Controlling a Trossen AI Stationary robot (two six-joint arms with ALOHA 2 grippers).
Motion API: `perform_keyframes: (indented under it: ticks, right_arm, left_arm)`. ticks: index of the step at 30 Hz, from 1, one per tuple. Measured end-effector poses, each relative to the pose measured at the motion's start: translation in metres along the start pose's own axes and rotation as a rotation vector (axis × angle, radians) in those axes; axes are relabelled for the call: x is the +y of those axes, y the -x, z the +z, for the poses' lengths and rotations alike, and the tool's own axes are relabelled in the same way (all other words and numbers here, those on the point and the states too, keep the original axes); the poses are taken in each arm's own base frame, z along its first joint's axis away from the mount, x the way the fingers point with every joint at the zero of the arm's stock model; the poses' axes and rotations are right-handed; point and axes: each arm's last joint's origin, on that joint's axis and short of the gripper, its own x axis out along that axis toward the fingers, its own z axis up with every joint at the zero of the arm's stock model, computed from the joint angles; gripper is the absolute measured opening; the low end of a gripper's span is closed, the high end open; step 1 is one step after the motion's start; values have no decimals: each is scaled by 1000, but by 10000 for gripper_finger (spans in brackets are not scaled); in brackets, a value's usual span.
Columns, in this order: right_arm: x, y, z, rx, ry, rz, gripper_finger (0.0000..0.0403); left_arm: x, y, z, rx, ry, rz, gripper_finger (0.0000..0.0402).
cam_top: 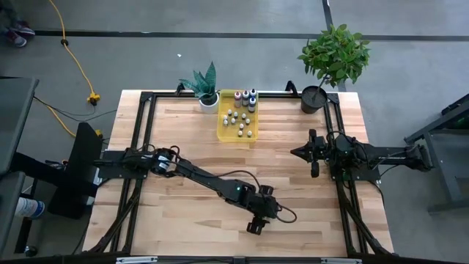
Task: Pick & Place food coloring
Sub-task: Put the small blue food coloring bottle into the yellow bin
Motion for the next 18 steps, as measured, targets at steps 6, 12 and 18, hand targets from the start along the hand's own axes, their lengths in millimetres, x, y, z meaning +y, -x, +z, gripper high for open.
perform_keyframes:
  ticks: [6,12,18]
  right_arm:
    - [0,0,0,0,0,0,0]
    - [0,0,0,0,0,0,0]
    - [0,0,0,0,0,0,0]
  left_arm:
    - [1,-2,-1,-1,-6,17,247]
    - [2,-6,-3,1,-7,43,247]
    - [-1,-10,-6,8,-10,40,247]
